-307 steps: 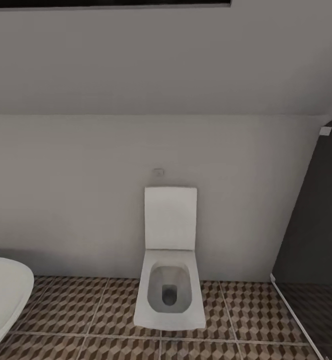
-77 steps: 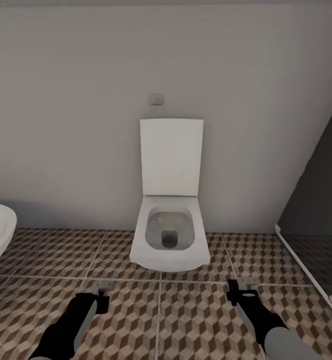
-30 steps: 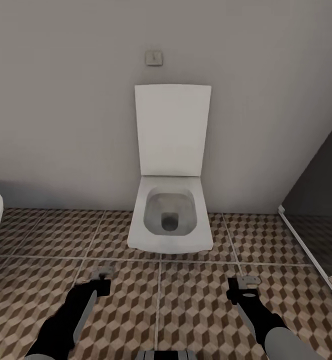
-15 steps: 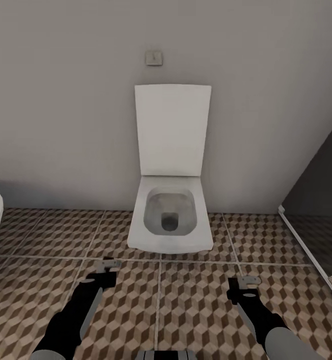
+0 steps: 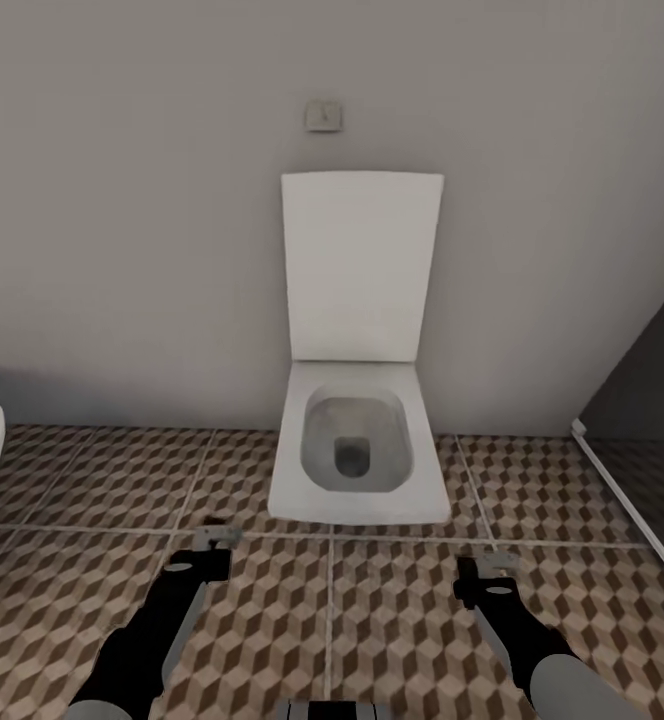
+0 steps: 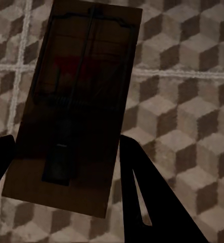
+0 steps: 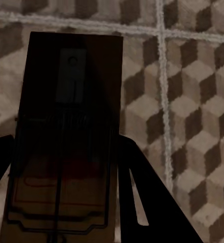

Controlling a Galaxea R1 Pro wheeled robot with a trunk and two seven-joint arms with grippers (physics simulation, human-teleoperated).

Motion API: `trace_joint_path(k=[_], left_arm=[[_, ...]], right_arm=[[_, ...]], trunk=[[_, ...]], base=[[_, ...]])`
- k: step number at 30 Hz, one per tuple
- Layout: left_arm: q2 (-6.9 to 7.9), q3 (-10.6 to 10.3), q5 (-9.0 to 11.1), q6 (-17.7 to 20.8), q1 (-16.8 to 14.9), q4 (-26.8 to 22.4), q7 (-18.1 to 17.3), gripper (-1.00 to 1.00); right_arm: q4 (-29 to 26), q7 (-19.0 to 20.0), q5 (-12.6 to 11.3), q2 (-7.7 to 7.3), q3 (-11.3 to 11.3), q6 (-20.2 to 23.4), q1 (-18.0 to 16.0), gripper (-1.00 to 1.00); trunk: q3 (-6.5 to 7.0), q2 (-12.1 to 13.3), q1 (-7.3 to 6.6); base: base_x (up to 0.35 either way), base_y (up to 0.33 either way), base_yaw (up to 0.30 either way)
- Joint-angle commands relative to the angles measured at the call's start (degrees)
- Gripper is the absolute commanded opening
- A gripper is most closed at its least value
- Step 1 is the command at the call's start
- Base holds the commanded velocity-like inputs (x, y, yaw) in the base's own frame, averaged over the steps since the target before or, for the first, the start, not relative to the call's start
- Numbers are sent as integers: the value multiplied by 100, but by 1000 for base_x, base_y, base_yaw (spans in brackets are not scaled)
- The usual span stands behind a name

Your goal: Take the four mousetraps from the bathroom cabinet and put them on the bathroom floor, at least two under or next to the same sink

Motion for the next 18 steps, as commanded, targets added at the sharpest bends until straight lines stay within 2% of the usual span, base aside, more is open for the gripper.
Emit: trace_joint_path(k=[1,8,18], left_arm=[[1,-12,-27,32,-2,2,27,-100],[0,-11,-34,32,-2,10,30,-100],[-15,-11,-30,40,-2,10,37,-100]], right_arm=[[-12,8,40,4,-30,35,0,-100],[-12,7,40,5,-29,34,0,-100],[-12,6,45,-7,-30,32,0,-100]], trunk=[[-5,-2,1],[-5,-2,1],[-5,-2,1]], base=[[233,180,0],[210,154,0],[40,21,0]])
